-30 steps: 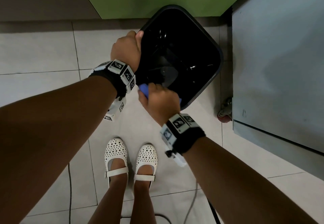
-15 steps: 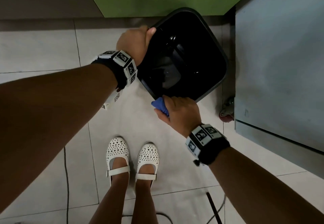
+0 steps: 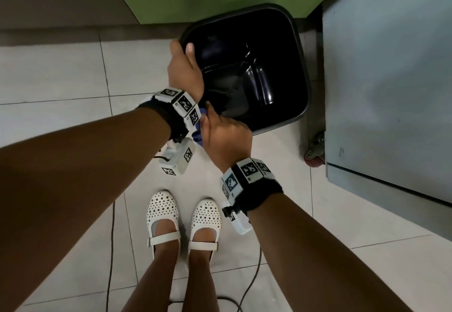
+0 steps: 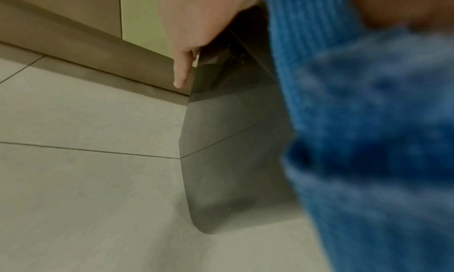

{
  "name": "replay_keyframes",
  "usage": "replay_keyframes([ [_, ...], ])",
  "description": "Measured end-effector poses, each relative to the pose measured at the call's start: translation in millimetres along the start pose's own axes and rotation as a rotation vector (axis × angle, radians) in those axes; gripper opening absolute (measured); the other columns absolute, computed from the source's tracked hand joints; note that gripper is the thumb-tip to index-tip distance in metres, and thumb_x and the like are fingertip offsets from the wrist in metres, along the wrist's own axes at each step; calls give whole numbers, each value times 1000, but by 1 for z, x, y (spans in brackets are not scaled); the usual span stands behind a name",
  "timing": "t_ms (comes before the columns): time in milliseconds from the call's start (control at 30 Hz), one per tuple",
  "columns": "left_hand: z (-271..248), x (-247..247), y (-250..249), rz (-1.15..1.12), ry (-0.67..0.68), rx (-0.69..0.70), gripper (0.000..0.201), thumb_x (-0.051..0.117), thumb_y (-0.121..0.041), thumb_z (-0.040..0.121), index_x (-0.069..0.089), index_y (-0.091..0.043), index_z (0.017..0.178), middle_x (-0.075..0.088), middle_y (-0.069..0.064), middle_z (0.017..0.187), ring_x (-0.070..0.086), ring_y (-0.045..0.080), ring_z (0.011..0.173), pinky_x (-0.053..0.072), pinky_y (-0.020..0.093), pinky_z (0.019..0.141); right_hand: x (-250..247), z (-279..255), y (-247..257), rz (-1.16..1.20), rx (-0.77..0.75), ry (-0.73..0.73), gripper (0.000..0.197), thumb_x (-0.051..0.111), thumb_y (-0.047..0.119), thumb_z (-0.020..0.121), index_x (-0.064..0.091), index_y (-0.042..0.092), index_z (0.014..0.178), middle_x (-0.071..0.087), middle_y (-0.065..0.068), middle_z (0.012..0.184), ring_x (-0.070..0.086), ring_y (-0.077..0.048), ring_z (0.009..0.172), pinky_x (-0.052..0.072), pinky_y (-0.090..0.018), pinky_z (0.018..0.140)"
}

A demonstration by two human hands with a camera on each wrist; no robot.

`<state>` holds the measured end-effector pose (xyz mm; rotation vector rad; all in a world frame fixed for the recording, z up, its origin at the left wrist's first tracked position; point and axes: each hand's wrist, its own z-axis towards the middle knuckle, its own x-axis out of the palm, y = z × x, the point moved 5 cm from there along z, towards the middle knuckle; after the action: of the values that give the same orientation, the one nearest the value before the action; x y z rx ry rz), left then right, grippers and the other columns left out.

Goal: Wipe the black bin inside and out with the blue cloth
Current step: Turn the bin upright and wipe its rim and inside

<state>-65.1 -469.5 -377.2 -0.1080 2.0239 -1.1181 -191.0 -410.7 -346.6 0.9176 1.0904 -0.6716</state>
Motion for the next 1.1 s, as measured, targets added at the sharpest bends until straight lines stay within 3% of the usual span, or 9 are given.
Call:
replay_keyframes([
  [67, 1, 0, -3, 43, -8, 12, 38, 28, -23, 101, 39, 2, 127, 63, 24, 113, 58, 38, 104, 35, 31, 79, 2, -4, -2, -4, -28, 39, 42, 37, 29, 92, 72, 10, 106, 76, -7, 88, 72, -22, 84, 56, -31, 74],
  [133, 2, 0, -4, 71, -25, 7, 39, 29, -23, 100, 40, 2, 128, 63, 25, 112, 58, 39, 103, 36, 35, 80, 5, -11, -9, -74, -105, 113, 45, 29, 28, 96, 63, 9, 120, 66, -11, 121, 59, -26, 118, 44, -48, 100],
  [267, 2, 0, -4, 73, -37, -27, 39, 29, -23, 100, 41, 1, 128, 64, 25, 109, 59, 38, 100, 39, 37, 78, -7, -16, -34, -98, -167, 174, 51, 29, 28, 93, 44, 6, 136, 48, -18, 140, 52, -29, 125, 40, -49, 102],
  [400, 0, 0, -5, 73, -40, -28, 38, 26, -24, 101, 40, -1, 128, 65, 23, 109, 60, 37, 100, 34, 30, 71, 2, -9, -30, -78, -220, 139, 44, 34, 27, 91, 63, 8, 120, 67, -11, 119, 66, -24, 105, 52, -39, 91],
  [600, 18, -8, -1, 221, 70, 87, 40, 24, -27, 101, 39, -1, 127, 62, 26, 108, 57, 40, 99, 24, 27, 63, 16, -7, 22, 75, -248, 26, 45, 47, 47, 86, 74, 11, 91, 71, -3, 65, 65, -21, 52, 48, -26, 47],
  [733, 27, -11, 4, 252, 74, 125, 40, 25, -26, 101, 41, 1, 126, 62, 28, 106, 57, 42, 96, 22, 28, 62, 18, -4, 28, 22, -208, 8, 39, 49, 43, 85, 74, 13, 85, 65, -1, 55, 61, -19, 46, 45, -25, 45],
  [900, 29, -4, -3, 311, -2, 24, 40, 27, -26, 100, 42, -4, 130, 61, 23, 114, 55, 37, 105, 25, 34, 66, 13, -2, 10, 7, -276, -47, 36, 52, 44, 84, 74, 15, 81, 64, 1, 56, 60, -17, 48, 44, -25, 48],
  [1033, 35, -2, -11, 410, 66, -14, 40, 27, -24, 100, 37, -4, 133, 57, 23, 121, 53, 36, 110, 35, 41, 79, 9, 0, 6, 12, -286, -17, 36, 54, 44, 82, 74, 15, 85, 65, 1, 58, 61, -17, 51, 46, -25, 48],
  [1100, 40, -4, -17, 445, 76, -18, 39, 28, -24, 100, 37, -5, 133, 56, 26, 122, 53, 37, 110, 36, 42, 75, 6, 1, 7, 15, -276, -2, 37, 53, 45, 82, 74, 15, 86, 65, 1, 59, 62, -16, 51, 46, -25, 48],
])
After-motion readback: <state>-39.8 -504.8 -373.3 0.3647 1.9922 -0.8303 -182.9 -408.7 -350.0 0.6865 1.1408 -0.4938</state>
